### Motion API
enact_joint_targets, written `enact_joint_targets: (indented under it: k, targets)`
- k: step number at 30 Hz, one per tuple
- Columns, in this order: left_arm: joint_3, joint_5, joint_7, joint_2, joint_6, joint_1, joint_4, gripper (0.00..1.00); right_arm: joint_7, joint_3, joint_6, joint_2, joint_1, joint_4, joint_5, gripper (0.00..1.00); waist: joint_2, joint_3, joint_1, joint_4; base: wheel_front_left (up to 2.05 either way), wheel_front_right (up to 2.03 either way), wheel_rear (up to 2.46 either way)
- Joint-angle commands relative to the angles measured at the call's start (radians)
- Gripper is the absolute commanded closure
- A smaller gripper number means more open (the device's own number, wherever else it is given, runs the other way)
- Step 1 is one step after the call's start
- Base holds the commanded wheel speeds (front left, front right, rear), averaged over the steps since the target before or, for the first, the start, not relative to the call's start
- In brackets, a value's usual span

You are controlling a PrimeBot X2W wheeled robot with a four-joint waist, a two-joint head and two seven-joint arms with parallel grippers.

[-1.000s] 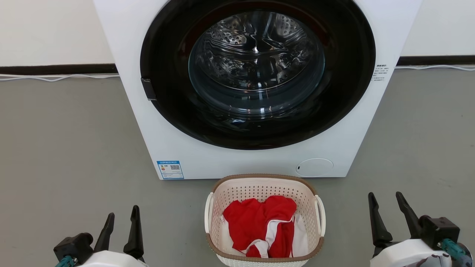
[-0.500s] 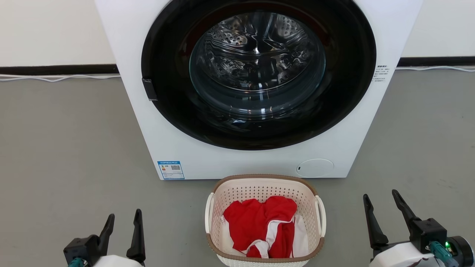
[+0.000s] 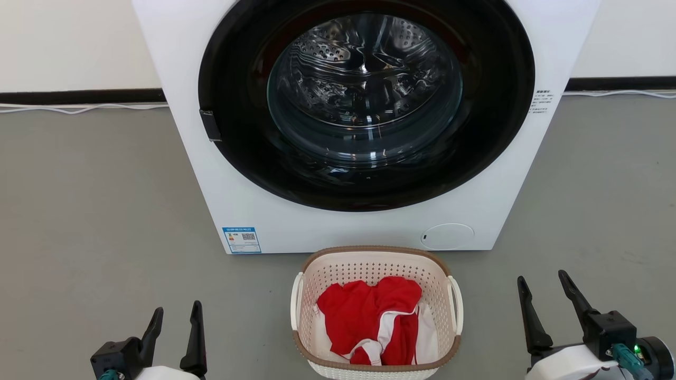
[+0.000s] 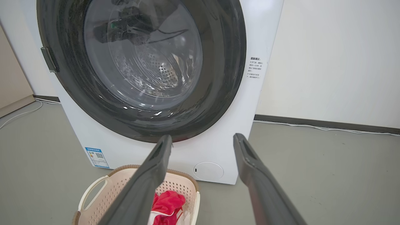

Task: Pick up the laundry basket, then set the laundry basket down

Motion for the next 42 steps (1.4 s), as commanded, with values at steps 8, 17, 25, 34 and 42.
enact_joint_targets:
  k: [8, 17, 25, 34, 42]
  targets:
    - [0.028, 0.003, -0.01, 0.013, -0.008, -0.039, -0.022, 0.0, -0.014, 0.022, 0.006, 0.001, -0.021, -0.026, -0.003, 0.0, -0.0001, 0.036, 0.0, 0.001, 0.0, 0.0, 0.0]
    - [0.004, -0.017, -0.01, 0.013, -0.016, -0.126, 0.01, 0.0, -0.014, -0.013, 0.006, 0.013, -0.096, 0.014, -0.012, 0.0, -0.0001, 0.157, 0.0, 0.012, 0.0, 0.0, 0.0]
    - [-0.053, -0.034, -0.01, 0.013, -0.025, -0.265, 0.116, 0.0, -0.014, -0.016, 0.006, 0.019, -0.235, 0.123, -0.057, 0.0, -0.0001, 0.312, 0.0, 0.023, 0.0, 0.0, 0.0]
    - [-0.137, -0.04, -0.01, 0.013, -0.029, -0.464, 0.276, 0.0, 0.008, -0.017, 0.006, 0.021, -0.442, 0.315, -0.13, 0.0, -0.0001, 0.481, 0.0, 0.037, 0.0, 0.0, 0.0]
    - [-0.227, -0.087, -0.01, 0.013, -0.029, -0.613, 0.379, 0.0, 0.023, -0.047, 0.006, 0.021, -0.566, 0.444, -0.176, 0.0, -0.0001, 0.591, 0.0, 0.044, 0.0, 0.0, 0.0]
